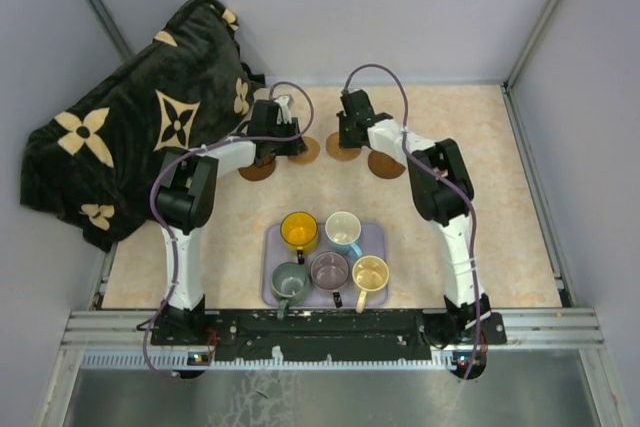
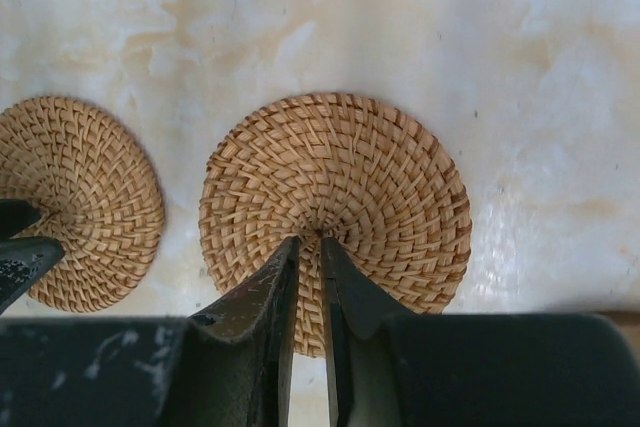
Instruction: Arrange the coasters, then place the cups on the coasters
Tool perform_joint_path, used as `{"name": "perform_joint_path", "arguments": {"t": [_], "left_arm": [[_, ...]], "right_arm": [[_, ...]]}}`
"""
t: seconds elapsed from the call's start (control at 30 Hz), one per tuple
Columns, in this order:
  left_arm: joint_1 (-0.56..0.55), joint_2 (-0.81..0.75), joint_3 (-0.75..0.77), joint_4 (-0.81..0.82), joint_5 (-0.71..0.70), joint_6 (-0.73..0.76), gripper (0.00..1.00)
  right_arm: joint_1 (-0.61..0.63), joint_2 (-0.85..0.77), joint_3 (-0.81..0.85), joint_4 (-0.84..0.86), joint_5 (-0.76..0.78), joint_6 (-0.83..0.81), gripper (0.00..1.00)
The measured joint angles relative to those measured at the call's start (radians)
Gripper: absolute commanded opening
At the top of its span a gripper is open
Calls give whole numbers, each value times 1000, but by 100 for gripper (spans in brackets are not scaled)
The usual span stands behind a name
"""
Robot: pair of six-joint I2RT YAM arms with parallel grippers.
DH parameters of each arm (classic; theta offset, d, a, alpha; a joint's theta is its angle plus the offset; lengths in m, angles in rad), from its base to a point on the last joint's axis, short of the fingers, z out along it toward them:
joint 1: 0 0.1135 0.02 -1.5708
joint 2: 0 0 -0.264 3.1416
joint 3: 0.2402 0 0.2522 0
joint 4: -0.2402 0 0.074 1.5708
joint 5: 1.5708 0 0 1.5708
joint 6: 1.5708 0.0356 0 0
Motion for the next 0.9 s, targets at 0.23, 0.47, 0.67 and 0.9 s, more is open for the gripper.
{"name": "perform_joint_path", "arguments": {"t": [0.23,0.47,0.67,0.9], "left_arm": [[-19,-66,-94,5,-8,-2,37],[-29,-122,-169,2,-33,-2,37],[-30,-144,-198,2,-43,-4,37],[-30,-144,-196,3,-43,-14,38]], "right_arm": [[21,-51,-85,28,27,1,14],[47,-76,-126,37,62,10,14],[71,-108,-172,38,74,28,14],[88,-137,-215,36,98,47,14]]}}
